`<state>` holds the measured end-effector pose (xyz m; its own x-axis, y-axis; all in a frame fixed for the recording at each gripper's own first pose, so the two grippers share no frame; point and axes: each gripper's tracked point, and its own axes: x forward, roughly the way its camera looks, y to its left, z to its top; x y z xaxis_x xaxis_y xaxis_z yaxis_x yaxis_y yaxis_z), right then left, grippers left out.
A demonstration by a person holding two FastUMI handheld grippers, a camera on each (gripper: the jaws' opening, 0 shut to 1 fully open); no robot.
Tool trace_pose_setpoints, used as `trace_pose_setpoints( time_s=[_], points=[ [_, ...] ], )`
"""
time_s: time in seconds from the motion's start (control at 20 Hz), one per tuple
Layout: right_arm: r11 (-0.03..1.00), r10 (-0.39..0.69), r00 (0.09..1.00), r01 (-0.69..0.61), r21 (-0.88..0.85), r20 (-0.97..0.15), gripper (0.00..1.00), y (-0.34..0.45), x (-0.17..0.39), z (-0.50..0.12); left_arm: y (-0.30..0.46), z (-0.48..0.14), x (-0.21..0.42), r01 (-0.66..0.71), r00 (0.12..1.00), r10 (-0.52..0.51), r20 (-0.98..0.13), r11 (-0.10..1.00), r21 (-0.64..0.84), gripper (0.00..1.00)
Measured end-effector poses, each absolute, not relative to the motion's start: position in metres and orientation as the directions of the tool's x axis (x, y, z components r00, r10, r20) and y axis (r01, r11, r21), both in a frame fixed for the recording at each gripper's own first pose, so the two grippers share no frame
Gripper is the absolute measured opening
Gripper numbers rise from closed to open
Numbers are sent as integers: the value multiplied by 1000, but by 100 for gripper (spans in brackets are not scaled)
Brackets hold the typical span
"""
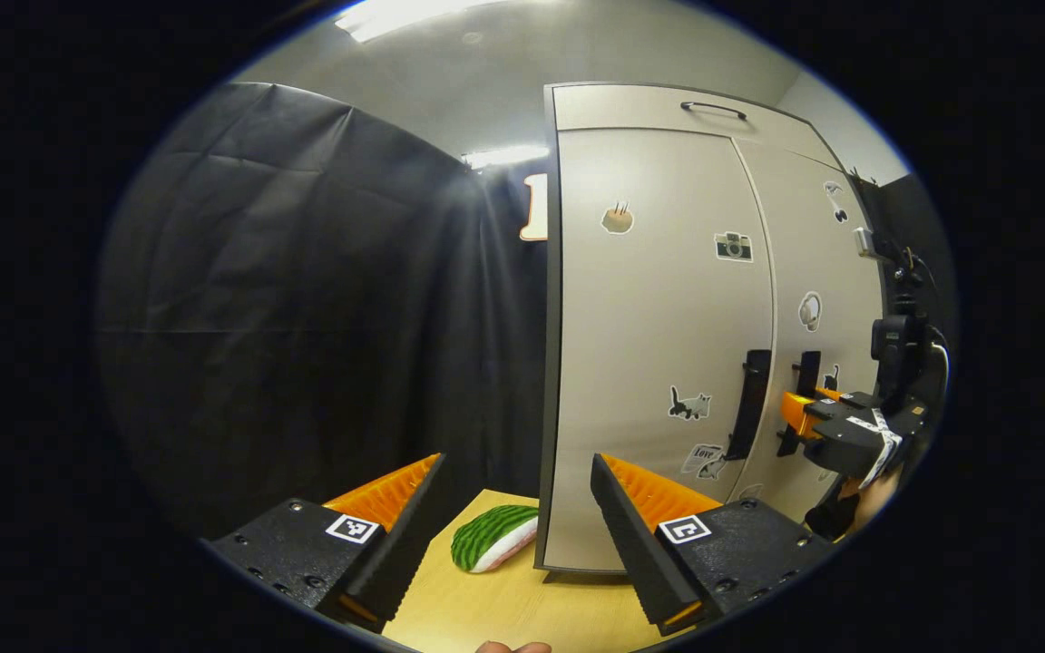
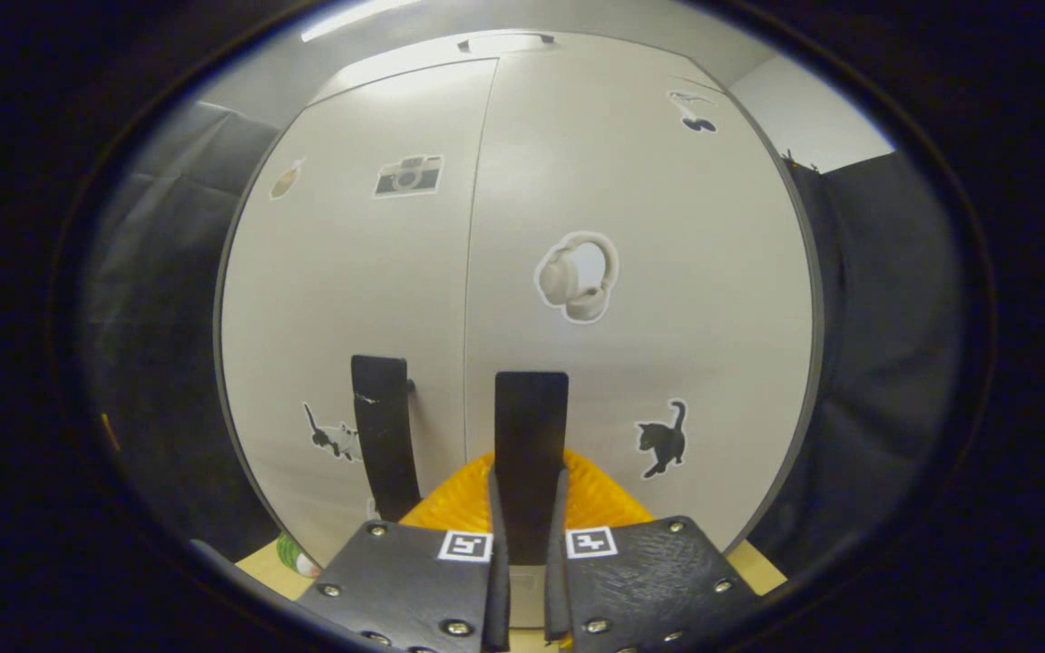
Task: Open the right door of the double-door shoe cabinet with the right hand, and open the left door with the left hand.
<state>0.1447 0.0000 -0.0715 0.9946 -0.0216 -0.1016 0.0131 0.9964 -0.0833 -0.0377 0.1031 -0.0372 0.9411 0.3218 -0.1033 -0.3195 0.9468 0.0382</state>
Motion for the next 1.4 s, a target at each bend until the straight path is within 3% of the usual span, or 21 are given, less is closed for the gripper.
trace_pose_setpoints(
  time_s=[0.4,0.95,1.4],
  points=[
    [997,58,993,-63,-40,-103,15,-6,114,-68,98,-44,-56,-320,939,322,-120,947,35,96],
    [992,128,985,-127,16,-116,15,-19,81,-66,64,-51,-56,-234,962,237,-132,971,40,96],
    [992,126,987,-124,23,-103,15,-30,68,-65,33,-63,-49,-162,972,168,-163,986,51,96]
  ],
)
